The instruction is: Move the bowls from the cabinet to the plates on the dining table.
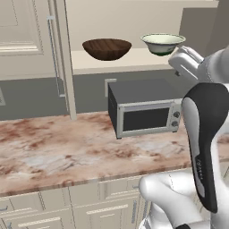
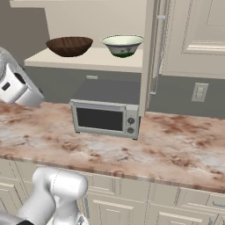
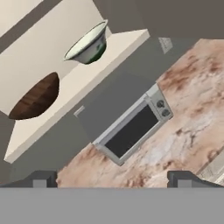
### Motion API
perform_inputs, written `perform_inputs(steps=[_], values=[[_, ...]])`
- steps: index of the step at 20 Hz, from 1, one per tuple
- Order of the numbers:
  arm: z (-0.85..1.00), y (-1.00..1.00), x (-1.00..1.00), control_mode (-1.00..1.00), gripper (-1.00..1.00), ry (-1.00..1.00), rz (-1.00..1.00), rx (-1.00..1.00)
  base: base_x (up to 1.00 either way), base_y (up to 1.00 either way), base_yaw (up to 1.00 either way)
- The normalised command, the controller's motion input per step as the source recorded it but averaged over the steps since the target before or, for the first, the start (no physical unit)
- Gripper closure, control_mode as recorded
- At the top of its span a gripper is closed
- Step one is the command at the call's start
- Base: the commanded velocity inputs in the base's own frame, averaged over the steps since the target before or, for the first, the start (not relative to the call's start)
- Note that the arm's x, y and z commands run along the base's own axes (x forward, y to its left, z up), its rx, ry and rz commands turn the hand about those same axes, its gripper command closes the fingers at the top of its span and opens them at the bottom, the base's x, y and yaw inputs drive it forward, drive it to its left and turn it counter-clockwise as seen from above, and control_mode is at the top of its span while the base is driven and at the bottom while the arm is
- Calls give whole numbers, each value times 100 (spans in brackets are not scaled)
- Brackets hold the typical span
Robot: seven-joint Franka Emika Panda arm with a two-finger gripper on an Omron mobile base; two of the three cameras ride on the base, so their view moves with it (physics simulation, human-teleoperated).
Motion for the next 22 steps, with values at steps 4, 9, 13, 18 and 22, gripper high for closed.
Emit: perform_inputs(steps=[4,9,13,18,22], values=[[26,-13,11,-100,-100,7,1,19,0,0,0],[21,0,2,-100,-100,13,11,8,0,0,0],[7,0,0,-100,-100,9,17,0,0,0,0],[0,0,0,-100,-100,-2,18,0,0,0,0],[-13,0,7,-100,-100,-3,5,0,0,0,0]])
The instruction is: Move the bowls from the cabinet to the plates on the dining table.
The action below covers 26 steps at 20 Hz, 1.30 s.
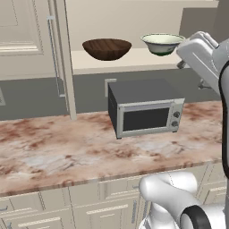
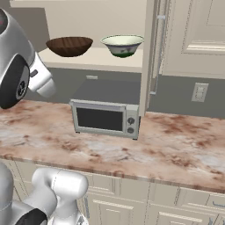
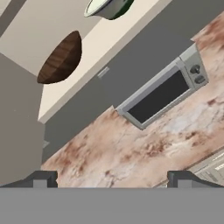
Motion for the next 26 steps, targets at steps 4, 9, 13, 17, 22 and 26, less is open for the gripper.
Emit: perform_inputs(steps=[4,9,13,17,22,26], values=[[-3,0,32,-100,-100,0,0,0,0,0,0],[0,4,62,-100,-100,0,0,-1,0,0,0],[0,1,36,-100,-100,0,0,0,0,0,0],[0,1,38,-100,-100,0,0,0,0,0,0],[5,7,26,-100,-100,0,5,0,0,0,0],[0,13,34,-100,-100,1,4,0,0,0,0]])
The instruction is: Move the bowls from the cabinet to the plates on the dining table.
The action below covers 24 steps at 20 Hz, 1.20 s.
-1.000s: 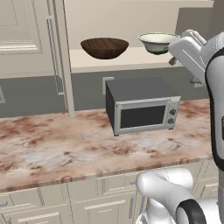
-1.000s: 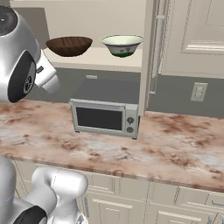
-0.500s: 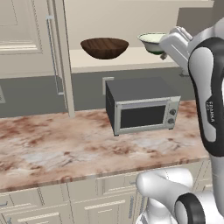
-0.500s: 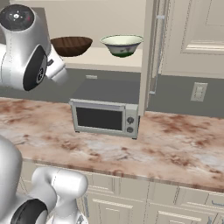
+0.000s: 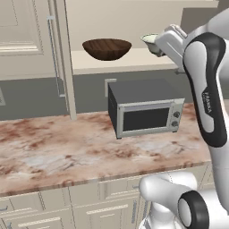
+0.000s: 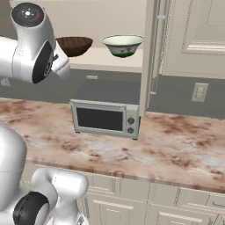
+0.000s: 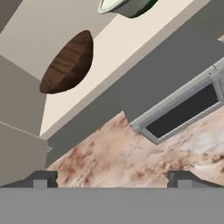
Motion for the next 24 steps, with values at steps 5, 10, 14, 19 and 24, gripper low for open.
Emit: perform_inputs(steps=[5,10,14,19,24], values=[[-6,7,33,-100,-100,0,4,0,0,0,0],[-25,13,30,-100,-100,-1,1,0,0,0,0],[-4,19,40,-100,-100,-3,1,-1,0,0,0],[0,18,43,-100,-100,0,0,0,0,0,0],[0,8,52,-100,-100,0,0,0,0,0,0]])
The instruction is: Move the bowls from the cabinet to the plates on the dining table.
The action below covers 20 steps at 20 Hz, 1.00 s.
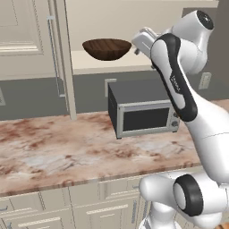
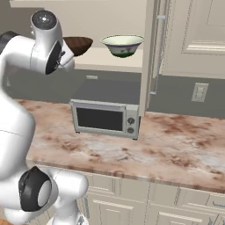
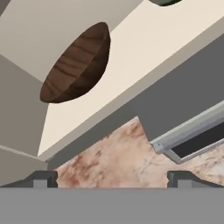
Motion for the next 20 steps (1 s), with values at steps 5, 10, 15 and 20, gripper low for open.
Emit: perform_inputs(steps=[5,10,15,20], values=[[0,0,45,-100,-100,0,0,0,0,0,0],[0,0,36,-100,-100,0,0,0,0,0,0],[-2,0,42,-100,-100,0,0,0,0,0,0],[-5,0,43,-100,-100,0,0,0,0,0,0]])
